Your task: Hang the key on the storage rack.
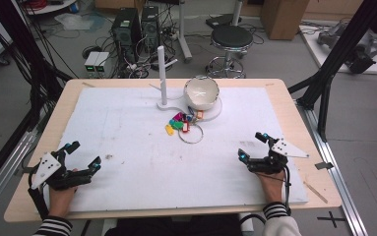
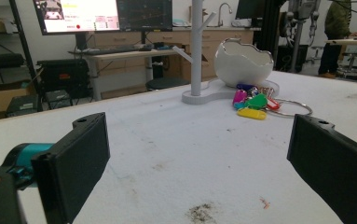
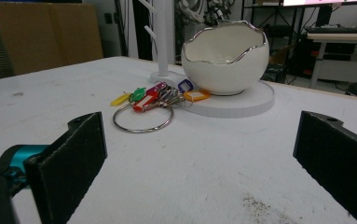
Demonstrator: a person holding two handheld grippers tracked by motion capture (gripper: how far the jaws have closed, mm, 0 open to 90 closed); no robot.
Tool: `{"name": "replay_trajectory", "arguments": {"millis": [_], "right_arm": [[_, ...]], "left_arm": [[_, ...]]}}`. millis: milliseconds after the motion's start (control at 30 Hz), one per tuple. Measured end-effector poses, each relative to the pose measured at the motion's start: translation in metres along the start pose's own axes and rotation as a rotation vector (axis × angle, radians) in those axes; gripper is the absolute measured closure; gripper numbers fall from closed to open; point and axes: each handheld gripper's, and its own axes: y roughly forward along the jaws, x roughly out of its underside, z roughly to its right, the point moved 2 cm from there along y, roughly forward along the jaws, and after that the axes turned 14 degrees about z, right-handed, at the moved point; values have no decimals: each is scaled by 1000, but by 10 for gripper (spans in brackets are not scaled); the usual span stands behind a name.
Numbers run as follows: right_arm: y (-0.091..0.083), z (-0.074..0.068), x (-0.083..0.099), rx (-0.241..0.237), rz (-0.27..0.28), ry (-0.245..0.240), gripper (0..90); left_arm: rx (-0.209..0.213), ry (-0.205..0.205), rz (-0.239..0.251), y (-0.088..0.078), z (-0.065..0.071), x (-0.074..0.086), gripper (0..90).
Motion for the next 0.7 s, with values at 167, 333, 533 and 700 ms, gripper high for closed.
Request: {"name": "replay_trajectory", "arguments": {"millis": [167,333,533,700], "right_arm": [[0,0,0,3,2,-1,22],[0,0,0,3,3,-3,21],[0,0,0,3,3,0,21],[0,0,0,2,4,-4,21]], "left_arm": [[0,8,2,0,1,0,61],[-1,5,5,0,0,0,61],[-2,5,2,0,0,0,61],[-2,6,2,0,1,0,61]]}}
